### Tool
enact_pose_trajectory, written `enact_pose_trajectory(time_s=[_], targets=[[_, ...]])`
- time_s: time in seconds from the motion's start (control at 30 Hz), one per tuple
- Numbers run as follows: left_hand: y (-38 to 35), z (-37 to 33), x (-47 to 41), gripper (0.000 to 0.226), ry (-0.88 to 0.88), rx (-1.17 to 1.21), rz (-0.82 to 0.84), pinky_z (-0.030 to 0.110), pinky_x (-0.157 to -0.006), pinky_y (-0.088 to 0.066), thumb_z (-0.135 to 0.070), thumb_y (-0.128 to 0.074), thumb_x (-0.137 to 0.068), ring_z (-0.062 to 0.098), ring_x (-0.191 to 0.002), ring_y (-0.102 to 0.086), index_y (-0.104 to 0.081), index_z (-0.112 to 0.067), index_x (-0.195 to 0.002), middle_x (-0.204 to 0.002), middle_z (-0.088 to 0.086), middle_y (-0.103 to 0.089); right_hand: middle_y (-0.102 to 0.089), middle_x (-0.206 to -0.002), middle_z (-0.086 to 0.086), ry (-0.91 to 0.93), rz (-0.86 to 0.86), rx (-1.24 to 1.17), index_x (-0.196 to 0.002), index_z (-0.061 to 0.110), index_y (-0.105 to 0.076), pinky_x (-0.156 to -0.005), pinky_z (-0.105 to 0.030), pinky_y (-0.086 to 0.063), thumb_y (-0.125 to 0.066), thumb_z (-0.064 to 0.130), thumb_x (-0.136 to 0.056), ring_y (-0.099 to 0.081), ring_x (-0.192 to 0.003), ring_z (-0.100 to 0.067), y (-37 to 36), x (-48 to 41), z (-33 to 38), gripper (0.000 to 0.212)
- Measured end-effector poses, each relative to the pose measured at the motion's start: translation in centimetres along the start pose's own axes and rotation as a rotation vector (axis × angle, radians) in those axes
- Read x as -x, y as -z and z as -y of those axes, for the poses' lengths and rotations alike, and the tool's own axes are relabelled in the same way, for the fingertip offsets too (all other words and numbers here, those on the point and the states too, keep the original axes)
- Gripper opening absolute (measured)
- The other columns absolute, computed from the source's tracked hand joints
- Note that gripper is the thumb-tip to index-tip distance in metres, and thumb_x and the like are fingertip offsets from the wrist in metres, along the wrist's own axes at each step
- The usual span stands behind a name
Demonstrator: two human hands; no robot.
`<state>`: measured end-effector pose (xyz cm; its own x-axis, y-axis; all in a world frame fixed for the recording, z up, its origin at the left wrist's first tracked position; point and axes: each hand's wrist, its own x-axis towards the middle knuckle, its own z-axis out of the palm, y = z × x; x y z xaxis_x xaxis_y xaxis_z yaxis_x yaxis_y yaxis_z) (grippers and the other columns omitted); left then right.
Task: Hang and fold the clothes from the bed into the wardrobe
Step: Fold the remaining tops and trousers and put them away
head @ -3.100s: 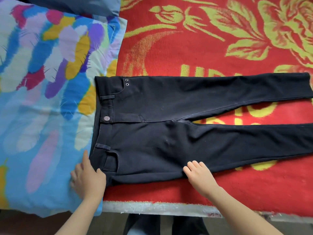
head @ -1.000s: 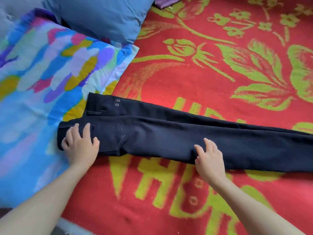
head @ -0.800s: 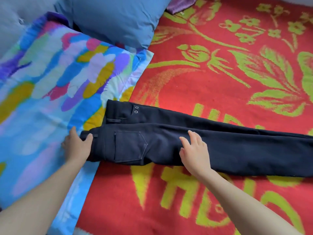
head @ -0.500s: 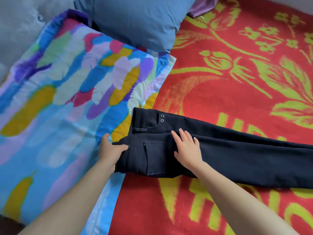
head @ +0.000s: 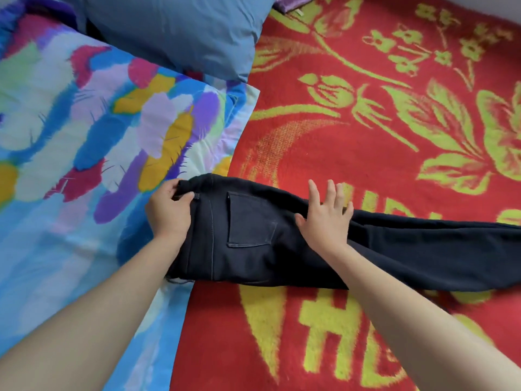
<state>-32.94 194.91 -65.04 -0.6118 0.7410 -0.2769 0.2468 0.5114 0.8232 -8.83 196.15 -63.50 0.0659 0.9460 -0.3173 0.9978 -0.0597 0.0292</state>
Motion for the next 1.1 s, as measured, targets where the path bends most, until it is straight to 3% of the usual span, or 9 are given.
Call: enact_pose_trajectory(time_s=[0.1, 0.17, 0.27, 0.33, 0.4, 0.53, 0.73, 0.9, 1.1], targets=[[-1.0, 0.7, -0.9, 0.024, 0.003, -0.061, -0.060, 0.031, -0.090, -0.045, -0.005, -0.066, -0.083, 0.026, -0.099, -0.063, -0.065, -0.005, -0.108, -0.105, 0.011, -0.068, -0.044, -0.137, -0.028, 0.105, -0.096, 0.014, -0.133, 0.013, -0.052, -0.093, -0.061, -0.039, -0.069, 0.037, -0.076, -0.043, -0.128, -0.043, -2.9, 2.0, -1.3, 0.064], [-1.2, 1.1, -1.0, 0.024, -0.019, -0.108, -0.070, 0.033, -0.090, -0.044, -0.007, -0.064, -0.085, 0.030, -0.101, -0.062, -0.064, -0.005, -0.108, -0.107, 0.013, -0.068, -0.053, -0.129, -0.027, 0.114, 0.013, 0.005, -0.125, 0.013, -0.060, -0.084, -0.059, -0.047, -0.053, 0.047, -0.077, -0.053, -0.119, -0.042, -4.3, 3.3, -2.7, 0.059], [-2.1, 0.7, 0.1, 0.042, -0.096, -0.314, -0.076, 0.039, -0.097, -0.035, -0.010, -0.060, -0.089, 0.036, -0.119, -0.048, -0.051, -0.008, -0.129, -0.133, 0.016, -0.052, -0.025, -0.151, -0.024, 0.110, 0.219, -0.021, -0.146, 0.020, -0.031, -0.110, -0.047, -0.029, 0.010, 0.076, -0.076, -0.025, -0.140, -0.036, -5.1, 4.7, -4.8, 0.099], [-3.3, 0.0, 2.1, 0.058, -0.260, -0.537, -0.075, 0.050, -0.100, -0.030, -0.012, -0.063, -0.086, 0.042, -0.129, -0.033, -0.041, -0.010, -0.139, -0.147, 0.020, -0.032, -0.007, -0.157, -0.014, 0.169, 0.310, -0.092, -0.150, 0.026, -0.013, -0.116, -0.036, -0.010, 0.025, 0.076, -0.061, -0.006, -0.146, -0.026, -5.2, 5.2, -6.3, 0.109], [-5.0, -0.5, 4.6, 0.065, -0.466, -0.673, 0.004, 0.063, -0.099, -0.027, -0.012, -0.069, -0.078, 0.048, -0.132, -0.029, -0.044, -0.009, -0.137, -0.147, 0.028, -0.028, -0.022, -0.154, -0.013, 0.178, 0.200, -0.233, -0.148, 0.022, -0.026, -0.114, -0.035, -0.016, 0.007, 0.075, -0.079, -0.018, -0.143, -0.026, -4.8, 5.0, -7.3, 0.093], [-8.4, -1.5, 10.1, 0.067, -0.653, -0.998, 0.374, 0.062, -0.110, -0.010, -0.030, -0.060, -0.087, 0.040, -0.143, -0.009, -0.033, -0.017, -0.146, -0.154, 0.023, -0.015, -0.039, -0.146, -0.012, -0.038, -0.055, -0.239, -0.139, 0.012, -0.043, -0.104, -0.041, -0.032, -0.040, 0.026, -0.097, -0.035, -0.133, -0.031, -3.8, 3.6, -13.2, 0.045], [-12.3, -0.7, 15.0, 0.061, -0.620, -1.162, 0.747, 0.049, -0.115, -0.001, -0.051, -0.026, -0.098, 0.036, -0.143, 0.013, 0.004, -0.036, -0.149, -0.157, 0.013, 0.016, -0.019, -0.156, 0.003, -0.155, 0.153, -0.156, -0.147, 0.021, -0.025, -0.093, -0.038, -0.042, -0.043, 0.016, -0.095, -0.039, -0.129, -0.026, -2.6, 1.0, -22.2, 0.055], [-13.3, 0.4, 15.5, 0.058, -0.482, -1.308, 0.755, 0.052, -0.114, 0.000, -0.060, -0.017, -0.095, 0.034, -0.143, 0.015, 0.007, -0.046, -0.146, -0.157, 0.011, 0.015, -0.033, -0.143, -0.005, -0.040, 0.211, -0.144, -0.143, 0.018, -0.032, -0.078, -0.037, -0.045, -0.047, 0.019, -0.094, -0.051, -0.116, -0.029, -3.9, -1.6, -25.6, 0.051], [-15.1, -0.4, 17.3, 0.060, -0.467, -1.241, 0.546, 0.058, -0.111, -0.011, -0.062, -0.020, -0.094, 0.038, -0.144, 0.001, -0.007, -0.041, -0.149, -0.158, 0.015, 0.000, -0.042, -0.118, -0.016, -0.096, -0.094, -0.288, -0.118, 0.002, -0.050, -0.065, -0.037, -0.038, -0.047, 0.017, -0.096, -0.050, -0.098, -0.037, -3.5, -4.1, -27.3, 0.027]])
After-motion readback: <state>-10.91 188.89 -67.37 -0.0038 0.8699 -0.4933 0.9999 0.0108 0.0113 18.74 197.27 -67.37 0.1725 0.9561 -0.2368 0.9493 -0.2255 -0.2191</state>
